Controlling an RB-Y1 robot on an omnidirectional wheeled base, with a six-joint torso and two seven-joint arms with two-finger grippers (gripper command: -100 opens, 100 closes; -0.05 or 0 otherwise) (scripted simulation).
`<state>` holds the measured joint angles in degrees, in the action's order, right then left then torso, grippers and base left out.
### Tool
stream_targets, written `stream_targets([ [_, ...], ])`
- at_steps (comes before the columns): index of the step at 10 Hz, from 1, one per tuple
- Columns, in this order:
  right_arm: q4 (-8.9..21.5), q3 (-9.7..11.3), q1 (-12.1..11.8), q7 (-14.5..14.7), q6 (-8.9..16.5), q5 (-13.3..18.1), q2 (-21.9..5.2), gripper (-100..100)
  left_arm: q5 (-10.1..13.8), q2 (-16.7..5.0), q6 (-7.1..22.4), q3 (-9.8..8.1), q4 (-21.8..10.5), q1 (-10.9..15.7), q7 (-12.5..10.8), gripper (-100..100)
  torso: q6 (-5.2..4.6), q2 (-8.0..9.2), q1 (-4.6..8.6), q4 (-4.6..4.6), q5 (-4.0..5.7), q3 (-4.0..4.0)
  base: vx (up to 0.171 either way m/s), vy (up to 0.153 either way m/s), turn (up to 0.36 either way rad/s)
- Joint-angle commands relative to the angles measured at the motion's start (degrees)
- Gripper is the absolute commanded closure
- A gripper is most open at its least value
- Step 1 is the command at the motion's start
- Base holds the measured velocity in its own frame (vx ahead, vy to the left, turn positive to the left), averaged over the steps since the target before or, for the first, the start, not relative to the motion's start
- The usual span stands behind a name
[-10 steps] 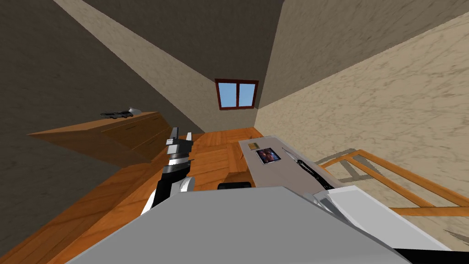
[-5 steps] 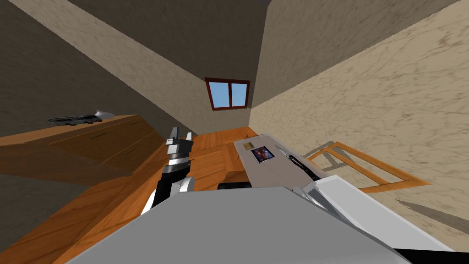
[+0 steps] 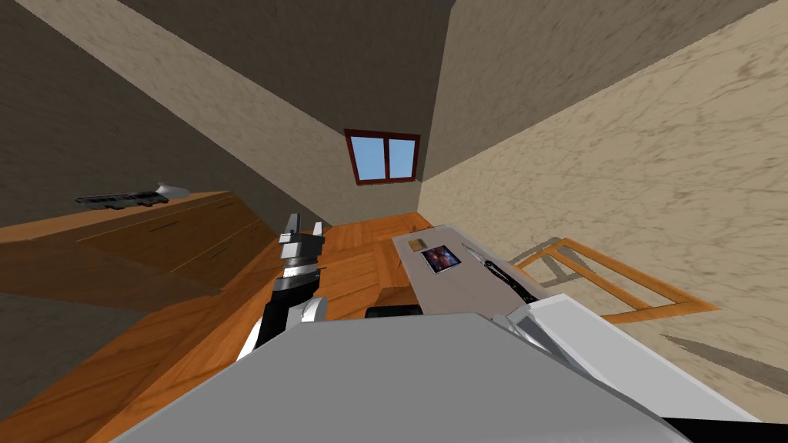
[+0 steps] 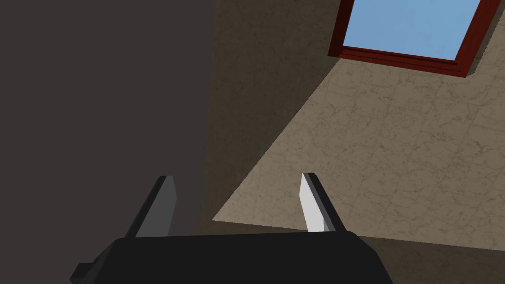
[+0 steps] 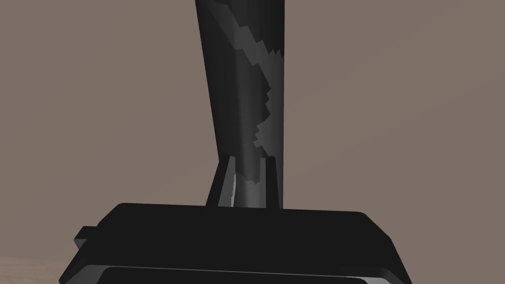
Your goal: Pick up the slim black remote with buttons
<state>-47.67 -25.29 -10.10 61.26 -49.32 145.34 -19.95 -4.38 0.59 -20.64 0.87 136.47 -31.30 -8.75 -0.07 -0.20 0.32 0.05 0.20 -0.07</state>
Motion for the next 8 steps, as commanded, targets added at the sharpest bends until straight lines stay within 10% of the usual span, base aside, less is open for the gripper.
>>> stream_targets([
  [1,0.00,0.00,0.00,0.00,0.00,0.00,0.00,0,0.00,0.00,0.00,0.00,0.00,0.00,0.00,0,0.00,0.00,0.00,0.00,0.00,0.00,0.000,0.000,0.000],
  [2,2.50,-1.66,-0.15,1.36,0.57,-2.30,-1.36,100,0.00,0.00,0.00,0.00,0.00,0.00,0.00,0,0.00,0.00,0.00,0.00,0.00,0.00,-0.043,0.037,0.378],
  [8,8.85,-6.80,-1.35,4.03,0.65,-8.51,-5.85,100,0.00,0.00,0.00,0.01,0.00,0.01,0.00,0,-0.02,0.32,-0.19,0.07,-0.04,0.18,-0.066,0.049,0.258],
])
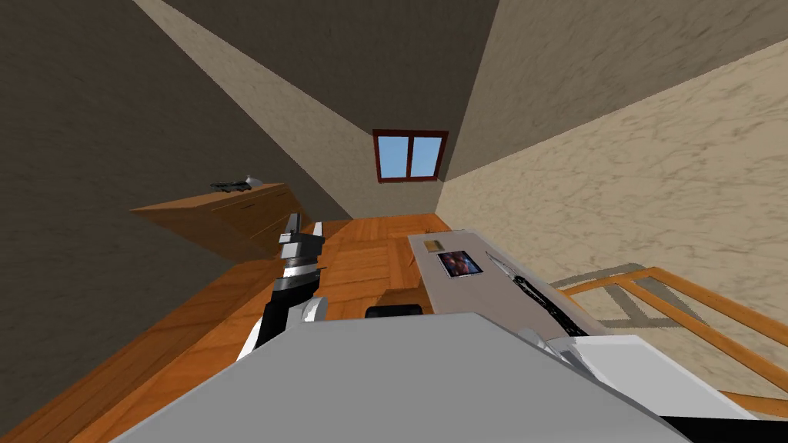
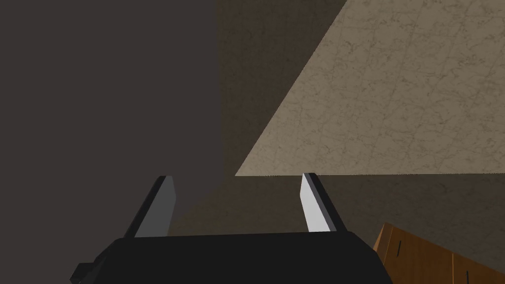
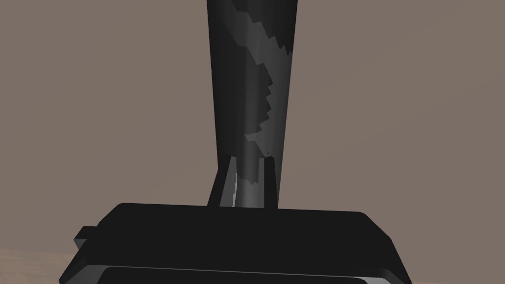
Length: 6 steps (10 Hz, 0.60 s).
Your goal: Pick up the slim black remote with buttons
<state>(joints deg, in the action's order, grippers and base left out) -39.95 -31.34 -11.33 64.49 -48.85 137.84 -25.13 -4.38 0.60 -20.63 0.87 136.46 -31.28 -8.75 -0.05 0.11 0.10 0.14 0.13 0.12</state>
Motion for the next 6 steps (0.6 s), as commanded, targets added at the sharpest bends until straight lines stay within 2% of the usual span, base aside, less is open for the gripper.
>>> stream_targets([
  [1,2.40,-1.78,-0.37,1.34,0.20,-2.25,-1.57,100,0.00,0.00,0.00,0.00,0.00,0.00,0.00,0,0.00,0.00,0.00,0.00,0.00,0.00,-0.065,0.065,0.245],
  [2,2.40,-1.78,-0.37,1.34,0.20,-2.25,-1.57,100,0.00,0.00,0.00,0.00,0.00,0.00,0.00,0,-0.02,0.00,-0.01,-0.01,-0.01,-0.01,-0.039,0.039,0.097],
  [4,4.94,-3.84,-0.85,2.41,0.23,-4.73,-3.36,100,0.00,0.00,0.00,-0.01,0.00,-0.01,0.00,0,0.04,-0.14,0.09,-0.01,0.00,-0.07,-0.039,0.048,0.235],
  [6,5.11,-3.72,-0.56,2.52,0.26,-4.65,-3.43,100,0.00,0.00,0.00,-0.01,0.00,-0.02,0.00,0,-0.01,-0.15,0.08,-0.03,0.00,-0.08,-0.018,0.022,0.073],
])
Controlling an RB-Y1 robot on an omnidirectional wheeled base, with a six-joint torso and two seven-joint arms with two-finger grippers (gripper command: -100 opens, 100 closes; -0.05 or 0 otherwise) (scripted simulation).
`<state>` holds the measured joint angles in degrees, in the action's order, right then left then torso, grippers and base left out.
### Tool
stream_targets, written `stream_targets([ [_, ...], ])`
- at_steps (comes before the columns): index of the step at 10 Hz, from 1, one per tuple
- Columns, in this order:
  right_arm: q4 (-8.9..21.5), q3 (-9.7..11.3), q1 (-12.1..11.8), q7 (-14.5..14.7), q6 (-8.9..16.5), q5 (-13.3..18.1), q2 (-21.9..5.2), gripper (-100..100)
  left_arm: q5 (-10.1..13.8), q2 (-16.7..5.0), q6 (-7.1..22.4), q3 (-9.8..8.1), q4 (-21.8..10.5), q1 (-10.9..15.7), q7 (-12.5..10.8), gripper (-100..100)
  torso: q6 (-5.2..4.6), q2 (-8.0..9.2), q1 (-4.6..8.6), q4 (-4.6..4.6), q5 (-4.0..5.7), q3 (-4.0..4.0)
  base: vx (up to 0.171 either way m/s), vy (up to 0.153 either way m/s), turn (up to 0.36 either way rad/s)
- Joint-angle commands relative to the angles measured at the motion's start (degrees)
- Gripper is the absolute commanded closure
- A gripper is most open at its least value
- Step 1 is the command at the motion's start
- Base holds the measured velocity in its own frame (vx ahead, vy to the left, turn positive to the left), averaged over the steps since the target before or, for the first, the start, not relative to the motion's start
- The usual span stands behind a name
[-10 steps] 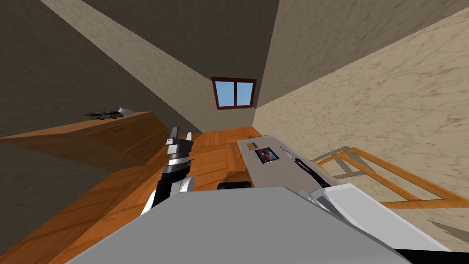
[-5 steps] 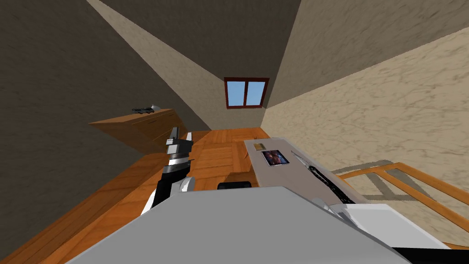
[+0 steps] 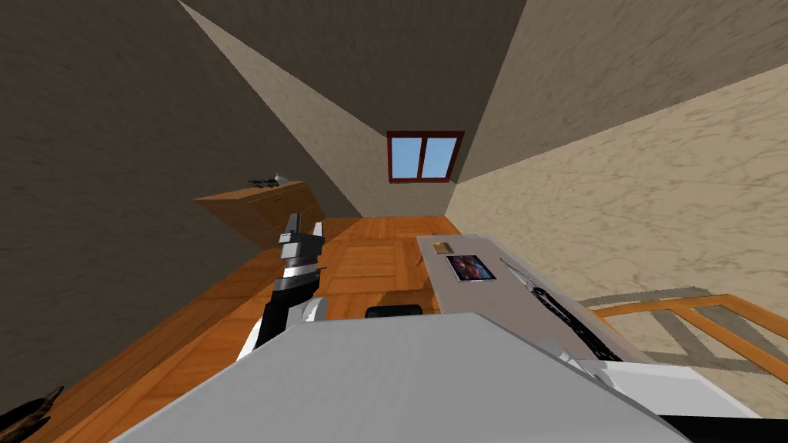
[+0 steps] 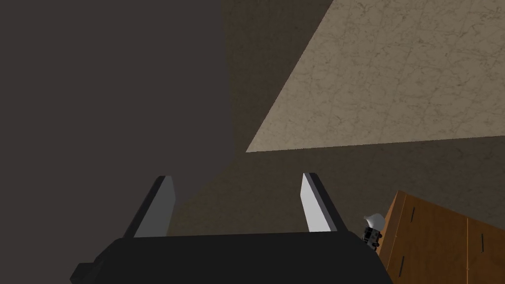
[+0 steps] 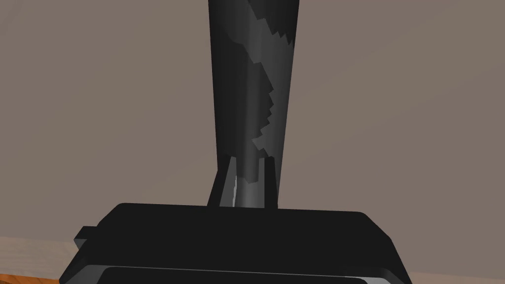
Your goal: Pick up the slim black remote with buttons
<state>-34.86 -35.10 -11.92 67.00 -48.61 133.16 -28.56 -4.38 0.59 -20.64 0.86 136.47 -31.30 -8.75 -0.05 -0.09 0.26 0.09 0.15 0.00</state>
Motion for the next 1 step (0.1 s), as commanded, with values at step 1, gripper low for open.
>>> stream_targets([
  [1,0.00,0.00,0.00,0.00,0.00,0.00,0.00,0,0.00,0.00,0.00,0.00,0.00,0.00,0.00,0,0.00,0.00,0.00,0.00,0.00,0.00,0.000,0.000,0.000],
])
